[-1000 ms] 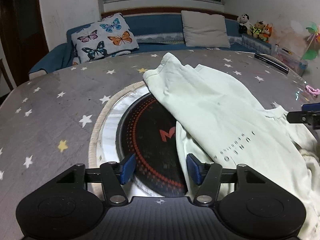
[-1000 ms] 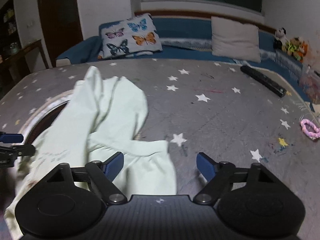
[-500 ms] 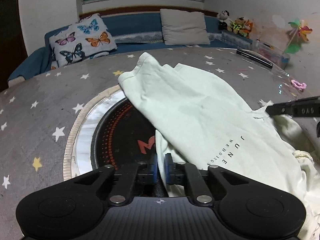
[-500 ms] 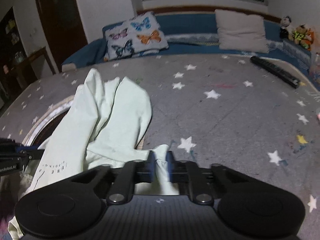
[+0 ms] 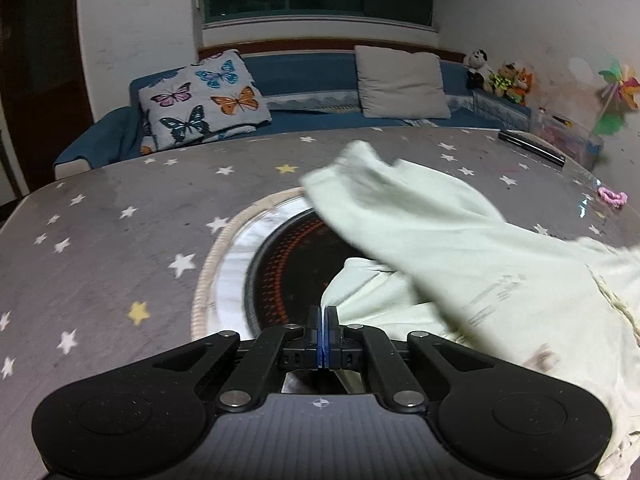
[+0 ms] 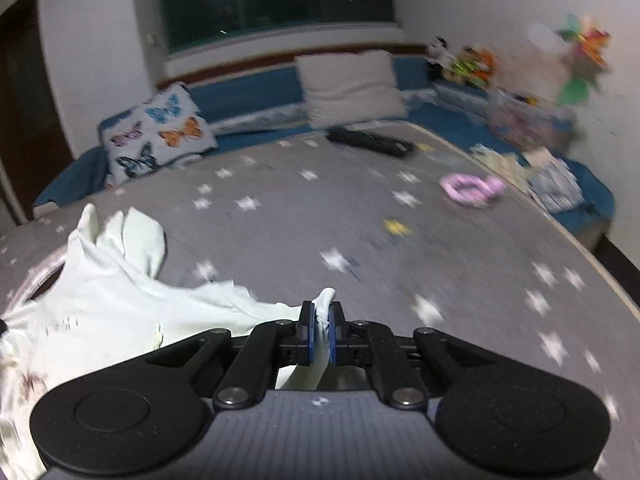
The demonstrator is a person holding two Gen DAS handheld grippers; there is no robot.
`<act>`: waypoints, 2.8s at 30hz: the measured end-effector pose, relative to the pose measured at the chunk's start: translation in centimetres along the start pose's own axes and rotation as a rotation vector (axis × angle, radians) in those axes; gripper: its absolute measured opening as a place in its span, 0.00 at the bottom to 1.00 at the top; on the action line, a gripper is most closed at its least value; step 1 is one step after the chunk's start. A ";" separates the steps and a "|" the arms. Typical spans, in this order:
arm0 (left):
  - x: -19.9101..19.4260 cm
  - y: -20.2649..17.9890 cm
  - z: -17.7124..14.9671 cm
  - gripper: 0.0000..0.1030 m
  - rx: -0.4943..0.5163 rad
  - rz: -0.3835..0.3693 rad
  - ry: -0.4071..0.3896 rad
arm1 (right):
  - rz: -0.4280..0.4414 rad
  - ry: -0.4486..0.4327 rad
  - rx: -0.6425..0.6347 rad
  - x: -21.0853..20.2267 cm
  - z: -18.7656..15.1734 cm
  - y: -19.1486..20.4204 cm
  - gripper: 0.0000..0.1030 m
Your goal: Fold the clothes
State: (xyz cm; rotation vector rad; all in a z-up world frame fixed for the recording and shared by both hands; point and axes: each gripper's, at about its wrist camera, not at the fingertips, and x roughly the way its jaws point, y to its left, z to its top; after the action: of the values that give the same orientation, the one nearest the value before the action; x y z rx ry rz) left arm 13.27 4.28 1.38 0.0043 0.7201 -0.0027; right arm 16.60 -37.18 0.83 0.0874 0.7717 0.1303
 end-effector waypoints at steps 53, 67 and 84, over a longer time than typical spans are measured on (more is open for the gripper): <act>-2.2 5.0 -3.8 0.01 -0.128 0.038 0.078 | 0.278 0.047 -0.316 15.3 8.9 19.4 0.04; -2.2 5.3 -3.9 0.01 -0.142 0.025 0.073 | 0.304 0.062 -0.276 15.8 9.0 18.9 0.17; -2.4 5.3 -3.9 0.01 -0.153 0.058 0.064 | 0.198 -0.101 -0.174 10.6 12.0 11.9 0.03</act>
State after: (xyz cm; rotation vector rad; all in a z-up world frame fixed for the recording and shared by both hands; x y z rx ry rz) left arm 8.93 9.61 0.06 -0.1216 0.7822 0.1083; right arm 31.54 -24.25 3.62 0.0050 0.6471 0.3777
